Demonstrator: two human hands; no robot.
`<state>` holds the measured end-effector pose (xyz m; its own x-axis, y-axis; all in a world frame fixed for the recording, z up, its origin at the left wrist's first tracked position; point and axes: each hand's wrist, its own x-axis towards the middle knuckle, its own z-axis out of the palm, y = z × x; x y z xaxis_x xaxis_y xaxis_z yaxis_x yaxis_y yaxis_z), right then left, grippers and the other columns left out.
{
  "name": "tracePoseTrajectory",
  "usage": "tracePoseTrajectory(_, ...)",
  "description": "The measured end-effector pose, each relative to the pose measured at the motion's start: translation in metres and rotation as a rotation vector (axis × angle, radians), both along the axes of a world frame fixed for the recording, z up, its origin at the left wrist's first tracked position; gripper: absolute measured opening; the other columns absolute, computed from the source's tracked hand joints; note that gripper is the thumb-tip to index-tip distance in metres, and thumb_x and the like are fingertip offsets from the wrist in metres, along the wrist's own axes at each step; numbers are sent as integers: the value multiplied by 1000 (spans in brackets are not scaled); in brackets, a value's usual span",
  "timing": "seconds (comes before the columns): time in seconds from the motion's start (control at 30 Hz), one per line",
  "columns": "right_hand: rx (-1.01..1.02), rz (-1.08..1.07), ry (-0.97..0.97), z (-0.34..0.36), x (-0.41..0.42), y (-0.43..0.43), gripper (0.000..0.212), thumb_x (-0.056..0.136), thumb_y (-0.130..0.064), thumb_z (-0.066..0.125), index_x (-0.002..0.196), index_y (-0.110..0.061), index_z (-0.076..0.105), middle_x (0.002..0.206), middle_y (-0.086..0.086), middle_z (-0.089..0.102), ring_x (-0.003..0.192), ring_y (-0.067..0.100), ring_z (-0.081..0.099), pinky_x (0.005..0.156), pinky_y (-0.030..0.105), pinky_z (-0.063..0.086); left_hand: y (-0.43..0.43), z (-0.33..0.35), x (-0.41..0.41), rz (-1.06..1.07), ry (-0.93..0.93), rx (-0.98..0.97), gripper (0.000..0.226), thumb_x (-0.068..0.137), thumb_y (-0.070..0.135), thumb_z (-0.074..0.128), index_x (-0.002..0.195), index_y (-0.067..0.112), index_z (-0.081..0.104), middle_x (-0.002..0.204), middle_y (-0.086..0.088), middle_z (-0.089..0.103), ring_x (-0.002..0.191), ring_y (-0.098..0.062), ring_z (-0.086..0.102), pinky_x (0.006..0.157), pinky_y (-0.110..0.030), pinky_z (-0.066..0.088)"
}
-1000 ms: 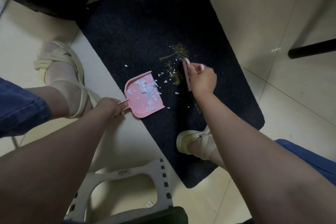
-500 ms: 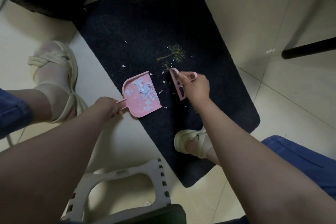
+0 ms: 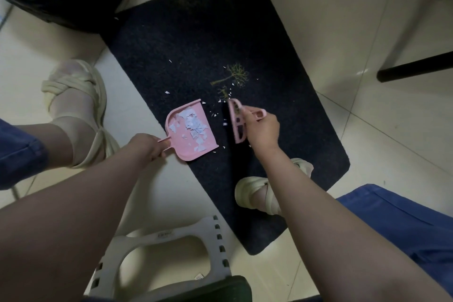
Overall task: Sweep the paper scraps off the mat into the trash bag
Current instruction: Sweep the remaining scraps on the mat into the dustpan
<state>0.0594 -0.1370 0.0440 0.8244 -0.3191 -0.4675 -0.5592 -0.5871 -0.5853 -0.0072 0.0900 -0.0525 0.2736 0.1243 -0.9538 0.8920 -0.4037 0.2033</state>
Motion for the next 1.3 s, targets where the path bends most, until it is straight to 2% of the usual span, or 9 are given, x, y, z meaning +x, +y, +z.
tracePoseTrajectory(0.17, -201, -169, 53, 1, -1, -24, 32, 92, -49, 58, 95, -21, 74, 65, -10, 55, 69, 11, 56, 64, 25, 39, -5, 7, -10, -58, 14, -35, 44, 93, 40, 58, 60, 11, 58, 58, -7, 48, 48, -19, 32, 48, -25, 27)
tracePoseTrajectory(0.43, 144, -50, 81, -7, -26, -18, 15, 91, -24, 65, 97, -15, 76, 73, -7, 70, 74, 10, 66, 75, 28, 54, -12, 1, -18, -74, 2, 27, 45, 91, 41, 60, 56, 13, 60, 58, -6, 52, 52, -19, 41, 59, -27, 36)
tracePoseTrajectory(0.63, -66, -227, 67, -9, -22, -26, 25, 91, -40, 62, 98, -19, 75, 78, -3, 68, 74, 15, 64, 69, 28, 51, -11, -4, -16, -69, 20, 23, 42, 90, 41, 61, 60, 12, 62, 66, -9, 56, 55, -20, 41, 54, -27, 34)
tracePoseTrajectory(0.73, 104, -117, 228, -13, -25, -15, 21, 86, -36, 68, 84, -18, 76, 70, -3, 70, 73, 17, 68, 76, 33, 56, -12, -5, -13, -80, 31, 21, 40, 92, 40, 59, 65, 10, 64, 75, -12, 58, 58, -21, 42, 58, -27, 35)
tracePoseTrajectory(0.83, 252, -108, 178, -16, -26, -13, 11, 85, -28, 70, 82, -19, 77, 80, 4, 75, 81, 22, 72, 82, 45, 58, -12, 1, -13, -73, 29, 2, 40, 93, 40, 57, 69, 9, 64, 66, -8, 56, 54, -20, 38, 51, -26, 31)
tracePoseTrajectory(1.0, -27, -203, -50, -6, -13, -29, 22, 92, -35, 62, 99, -19, 76, 81, 0, 70, 75, 16, 65, 68, 30, 52, -10, 15, -9, 124, 23, -55, 30, 92, 36, 60, 72, 13, 60, 42, 3, 50, 48, -17, 27, 45, -25, 22)
tracePoseTrajectory(1.13, -212, -288, 20, -6, -4, -36, 34, 94, -47, 56, 83, -18, 70, 67, -5, 56, 71, 17, 56, 65, 26, 38, -5, 19, 0, 65, -39, -10, 38, 92, 38, 59, 66, 11, 58, 39, 1, 47, 48, -18, 29, 44, -25, 23)
tracePoseTrajectory(1.2, -118, -281, 124, -8, -3, -31, 33, 91, -48, 60, 75, -20, 67, 70, -2, 62, 71, 17, 60, 69, 30, 46, -5, 18, 1, 54, -44, 4, 42, 92, 39, 59, 61, 10, 57, 46, -4, 46, 48, -19, 29, 45, -24, 23)
tracePoseTrajectory(1.3, 78, -157, 177, -14, -7, -22, 18, 89, -36, 65, 88, -21, 74, 87, 4, 73, 82, 21, 69, 82, 40, 57, -7, 15, 3, 36, -31, 10, 40, 91, 39, 60, 63, 10, 58, 60, -7, 48, 50, -20, 31, 47, -25, 25)
